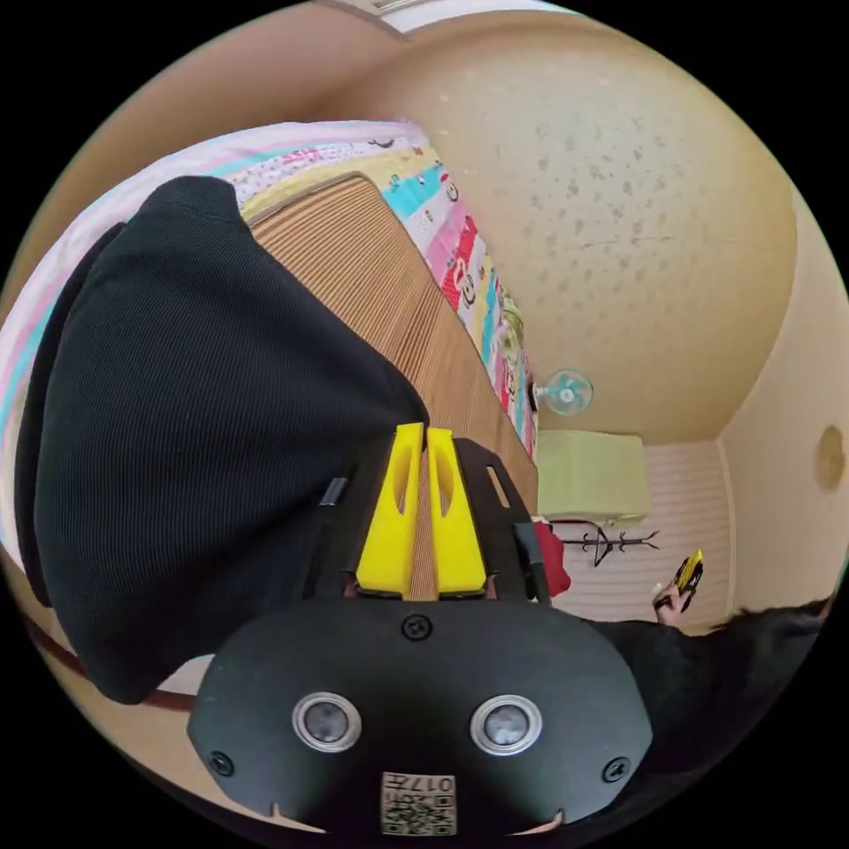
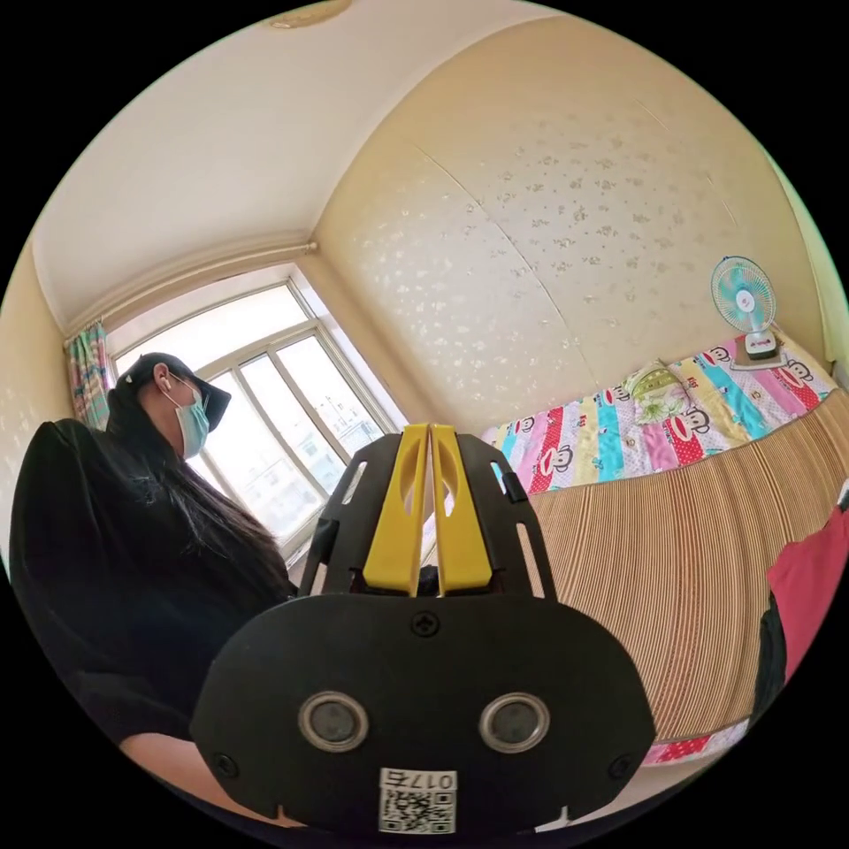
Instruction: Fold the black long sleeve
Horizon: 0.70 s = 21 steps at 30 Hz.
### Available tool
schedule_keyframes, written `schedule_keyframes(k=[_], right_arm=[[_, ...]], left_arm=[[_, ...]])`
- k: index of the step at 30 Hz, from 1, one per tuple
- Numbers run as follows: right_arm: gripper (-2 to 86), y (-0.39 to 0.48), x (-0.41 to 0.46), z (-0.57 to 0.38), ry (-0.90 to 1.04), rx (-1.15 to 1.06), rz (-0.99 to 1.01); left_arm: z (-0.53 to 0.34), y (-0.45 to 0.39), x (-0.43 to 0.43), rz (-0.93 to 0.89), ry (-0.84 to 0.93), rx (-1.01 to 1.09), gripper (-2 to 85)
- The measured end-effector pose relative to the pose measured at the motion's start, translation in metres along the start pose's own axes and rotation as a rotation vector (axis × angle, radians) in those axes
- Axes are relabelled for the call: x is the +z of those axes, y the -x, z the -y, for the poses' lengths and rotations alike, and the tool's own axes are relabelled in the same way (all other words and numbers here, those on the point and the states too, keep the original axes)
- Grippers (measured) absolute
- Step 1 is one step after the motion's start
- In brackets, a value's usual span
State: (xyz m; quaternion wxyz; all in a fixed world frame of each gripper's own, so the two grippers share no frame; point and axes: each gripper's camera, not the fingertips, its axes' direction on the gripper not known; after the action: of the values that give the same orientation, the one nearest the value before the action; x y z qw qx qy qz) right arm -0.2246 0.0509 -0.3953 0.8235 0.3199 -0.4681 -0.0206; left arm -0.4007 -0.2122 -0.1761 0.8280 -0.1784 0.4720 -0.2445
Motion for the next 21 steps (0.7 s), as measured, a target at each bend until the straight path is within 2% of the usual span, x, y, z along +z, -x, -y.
schedule_keyframes(k=[2,4,6,8,11,15,18,21], right_arm=[[0.4,-0.007,0.011,-0.001,0.007,0.0,0.033],[0.4,-0.016,0.026,-0.001,0.037,0.011,0.053],[0.4,-0.025,0.048,-0.002,0.105,0.03,0.099],[0.4,-0.028,0.061,-0.005,0.151,0.033,0.132],[0.4,-0.031,0.07,-0.016,0.188,0.038,0.122],[0.4,-0.043,0.06,-0.033,0.146,0.106,0.119],[0.4,-0.045,0.047,-0.044,0.113,0.147,0.12],[0.4,-0.041,0.032,-0.051,0.123,0.152,0.077]], left_arm=[[-0.024,-0.025,0.025,-0.051,0.136,0.094,0.1],[-0.054,-0.029,0.072,-0.072,0.387,0.076,2.3],[-0.07,-0.024,0.095,-0.082,0.501,0.072,3.9],[-0.076,-0.02,0.099,-0.081,0.458,0.033,5.4],[-0.071,-0.031,0.107,0.026,0.362,0.053,7.4],[-0.054,-0.044,0.188,0.214,0.459,0.1,10.9],[-0.049,-0.032,0.26,0.43,0.518,0.115,12.4],[-0.06,0.004,0.328,0.567,0.675,0.032,12.5]])
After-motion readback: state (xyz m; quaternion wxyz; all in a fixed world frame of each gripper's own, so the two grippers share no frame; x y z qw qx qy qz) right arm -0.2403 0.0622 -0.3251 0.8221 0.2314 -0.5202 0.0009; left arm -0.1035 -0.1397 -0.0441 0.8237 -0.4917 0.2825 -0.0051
